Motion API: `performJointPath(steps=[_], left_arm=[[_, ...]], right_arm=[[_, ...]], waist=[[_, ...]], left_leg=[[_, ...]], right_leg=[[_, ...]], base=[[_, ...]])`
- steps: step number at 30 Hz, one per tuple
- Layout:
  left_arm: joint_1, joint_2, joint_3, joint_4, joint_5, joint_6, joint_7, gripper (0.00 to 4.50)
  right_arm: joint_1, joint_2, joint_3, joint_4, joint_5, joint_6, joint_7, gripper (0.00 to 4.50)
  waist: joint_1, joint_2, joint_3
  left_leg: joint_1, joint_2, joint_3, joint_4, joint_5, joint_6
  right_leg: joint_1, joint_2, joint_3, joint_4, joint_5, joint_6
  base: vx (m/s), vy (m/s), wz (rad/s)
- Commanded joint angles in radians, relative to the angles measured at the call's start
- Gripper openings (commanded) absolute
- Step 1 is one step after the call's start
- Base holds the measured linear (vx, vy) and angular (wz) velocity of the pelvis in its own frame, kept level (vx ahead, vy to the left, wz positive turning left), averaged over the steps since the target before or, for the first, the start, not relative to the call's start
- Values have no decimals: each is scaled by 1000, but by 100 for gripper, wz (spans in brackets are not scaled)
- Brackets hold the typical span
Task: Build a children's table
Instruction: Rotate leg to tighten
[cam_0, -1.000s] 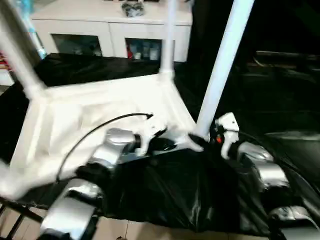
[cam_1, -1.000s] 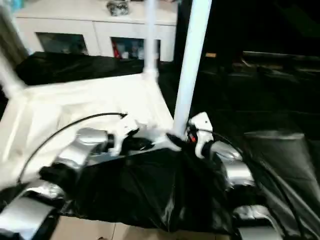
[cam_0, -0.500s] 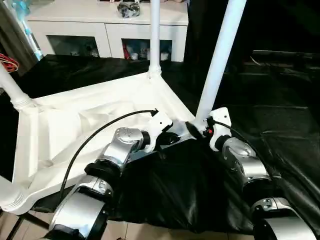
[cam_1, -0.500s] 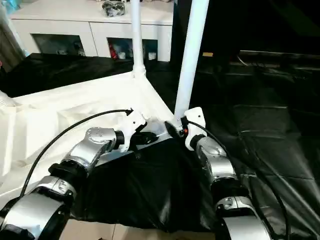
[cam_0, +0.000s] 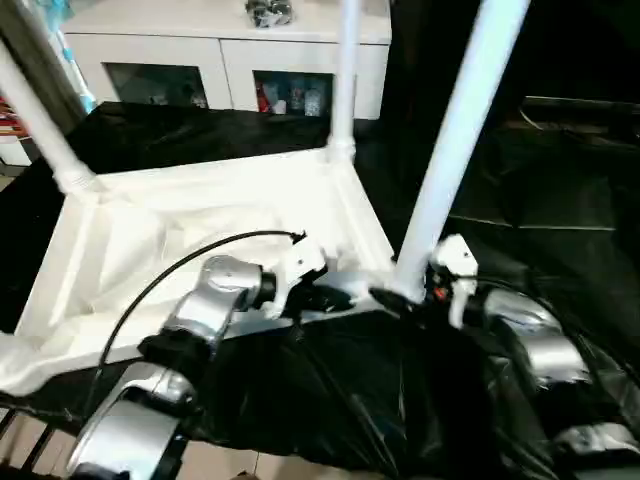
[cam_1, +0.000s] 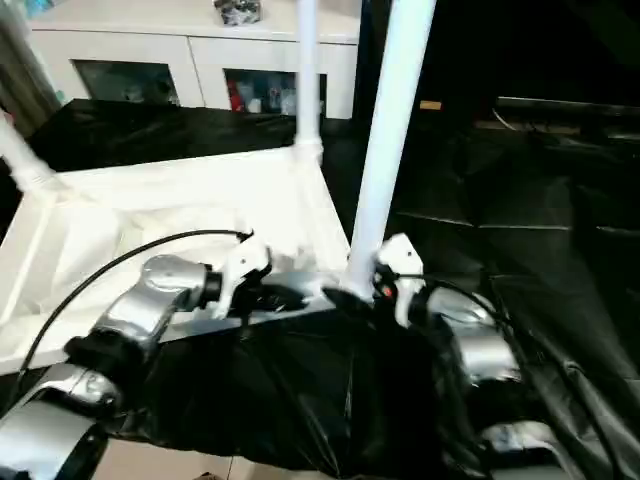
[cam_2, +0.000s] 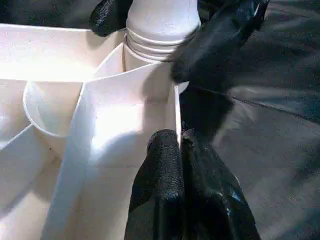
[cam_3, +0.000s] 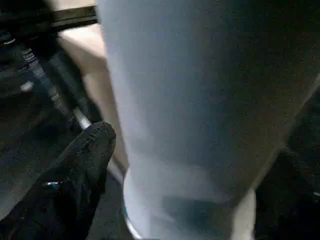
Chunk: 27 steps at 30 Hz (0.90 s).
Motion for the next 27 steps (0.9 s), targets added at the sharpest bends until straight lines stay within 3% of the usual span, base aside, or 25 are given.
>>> performJointPath(steps=[1, 5, 6, 10, 11, 17, 19, 21, 25, 27], left_arm=[[-11, -17, -12, -56, -48, -6, -54, 0], [-3, 11, -14, -67, -54, 3, -92, 0], [-2, 15, -15, -71, -57, 7, -102, 0], [4, 29, -18, -84, -63, 22, -132, 0], [5, 31, -20, -87, -64, 26, -138, 0], [9, 26, -17, -93, -62, 29, -122, 0], [6, 15, -12, -89, -56, 21, -89, 0], [-20, -25, 18, -44, -33, -12, 46, 0], [-77, -93, 48, 38, 1, 17, 242, 0], [-103, -134, 45, 73, 18, 40, 319, 0]], right_arm=[[34, -6, 79, -14, -9, 51, 98, 372], [49, -40, 104, -46, -13, 68, 151, 358], [53, -45, 107, -55, -10, 75, 163, 332], [57, -55, 119, -70, -16, 88, 184, 324], [58, -57, 124, -71, -18, 90, 188, 301], [65, -52, 138, -89, -18, 111, 185, 273], [67, -42, 126, -88, -18, 111, 162, 272], [41, 13, 84, -13, -46, 69, 9, 272], [-35, 107, 13, 136, -75, 73, -277, 270], [-65, 159, -6, 180, -69, 94, -363, 270]], waist=[[3, -9, -55], [9, -11, -54], [10, -12, -54], [16, -13, -57], [16, -13, -58], [16, -12, -57], [16, -12, -58], [14, -10, -56], [-4, -10, -48], [-12, -7, -50]], left_leg=[[4, 34, -9, -62, -207, 101], [6, 33, -9, -64, -207, 80], [6, 33, -9, -64, -205, 78], [5, 34, -9, -62, -177, 82], [5, 33, -9, -61, -170, 84], [4, 33, -10, -61, -169, 83], [5, 33, -10, -61, -173, 81], [5, 33, -9, -62, -185, 73], [12, 23, -16, -70, -264, 11], [13, 22, -18, -70, -272, 7]], right_leg=[[54, -51, 36, -54, -172, -271], [51, -52, 37, -58, -220, -252], [51, -52, 38, -58, -221, -251], [52, -52, 38, -52, -182, -256], [52, -52, 38, -51, -172, -258], [53, -52, 37, -52, -178, -256], [52, -51, 37, -52, -180, -255], [50, -52, 37, -56, -198, -251], [44, -52, 34, -76, -378, -199], [44, -53, 34, -79, -391, -186]], base=[[0, 0, 0], [0, 0, 0], [0, 0, 0], [0, 0, 0], [0, 0, 0], [0, 0, 0], [0, 0, 0], [0, 0, 0], [0, 0, 0], [0, 0, 0]])
